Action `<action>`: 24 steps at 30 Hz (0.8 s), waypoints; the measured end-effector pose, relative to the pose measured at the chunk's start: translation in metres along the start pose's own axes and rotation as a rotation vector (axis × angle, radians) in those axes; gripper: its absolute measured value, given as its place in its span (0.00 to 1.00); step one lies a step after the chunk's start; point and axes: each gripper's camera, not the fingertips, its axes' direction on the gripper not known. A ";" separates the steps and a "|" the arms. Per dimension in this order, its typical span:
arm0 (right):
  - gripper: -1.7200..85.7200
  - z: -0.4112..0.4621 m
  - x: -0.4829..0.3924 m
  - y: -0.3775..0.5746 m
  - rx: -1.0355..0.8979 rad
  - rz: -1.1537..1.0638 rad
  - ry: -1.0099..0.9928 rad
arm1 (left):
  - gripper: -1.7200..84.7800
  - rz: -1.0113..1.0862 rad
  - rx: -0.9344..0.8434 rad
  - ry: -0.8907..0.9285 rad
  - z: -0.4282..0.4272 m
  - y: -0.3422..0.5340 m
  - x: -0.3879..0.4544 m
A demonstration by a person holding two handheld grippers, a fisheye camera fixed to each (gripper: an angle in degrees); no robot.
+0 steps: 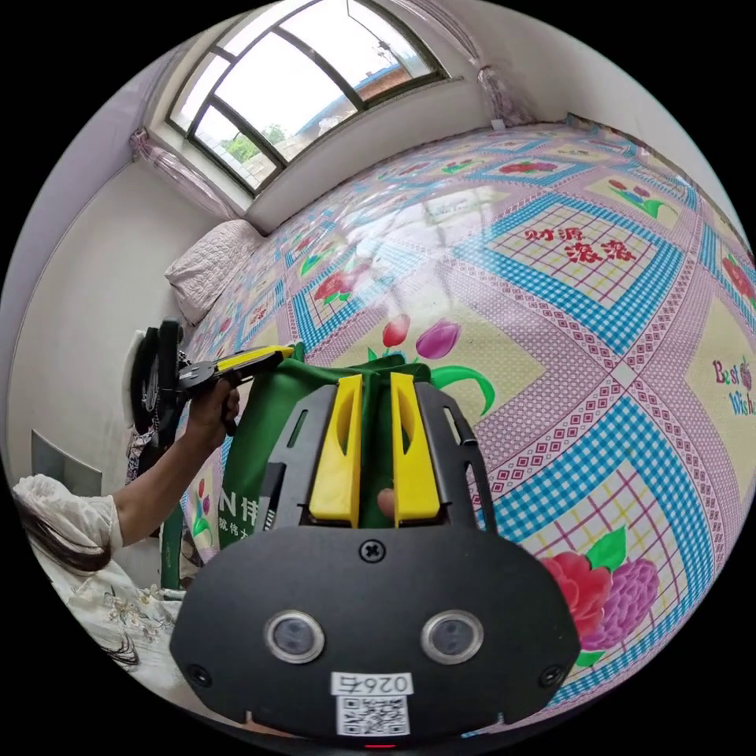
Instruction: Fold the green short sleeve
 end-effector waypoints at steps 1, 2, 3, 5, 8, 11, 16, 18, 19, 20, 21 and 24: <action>0.04 -0.007 -0.008 0.005 0.038 -0.020 -0.005 | 0.01 0.005 -0.001 -0.013 0.002 0.001 0.002; 0.03 -0.009 -0.017 0.008 0.069 -0.049 -0.024 | 0.01 0.008 -0.001 -0.020 0.002 0.002 0.003; 0.03 -0.009 -0.022 0.008 0.079 -0.067 -0.033 | 0.01 0.013 -0.001 -0.032 0.004 0.004 0.005; 0.01 0.013 -0.039 0.002 -0.002 -0.155 0.008 | 0.01 0.015 -0.002 -0.038 0.006 0.007 0.006; 0.01 0.029 -0.040 -0.002 -0.100 -0.165 0.132 | 0.01 -0.013 0.005 -0.002 0.007 0.013 -0.002; 0.01 -0.003 -0.057 0.013 -0.013 -0.172 0.196 | 0.01 -0.082 0.077 -0.043 -0.014 0.032 -0.012; 0.01 -0.021 -0.113 0.065 -0.057 -0.333 0.133 | 0.01 -0.052 0.179 0.036 -0.056 0.086 0.001; 0.01 -0.011 -0.130 0.085 -0.124 -0.377 0.184 | 0.01 0.009 0.170 0.028 -0.051 0.099 0.013; 0.01 0.002 -0.135 0.096 -0.183 -0.397 0.290 | 0.01 0.046 0.120 0.006 -0.038 0.101 0.019; 0.01 0.009 -0.137 0.104 -0.195 -0.402 0.359 | 0.01 0.054 0.087 0.004 -0.031 0.101 0.020; 0.01 0.005 -0.138 0.105 -0.155 -0.384 0.343 | 0.01 0.047 0.055 0.006 -0.024 0.102 0.019; 0.01 -0.012 -0.142 0.099 -0.133 -0.292 0.342 | 0.01 -0.020 0.164 0.047 -0.055 0.111 0.006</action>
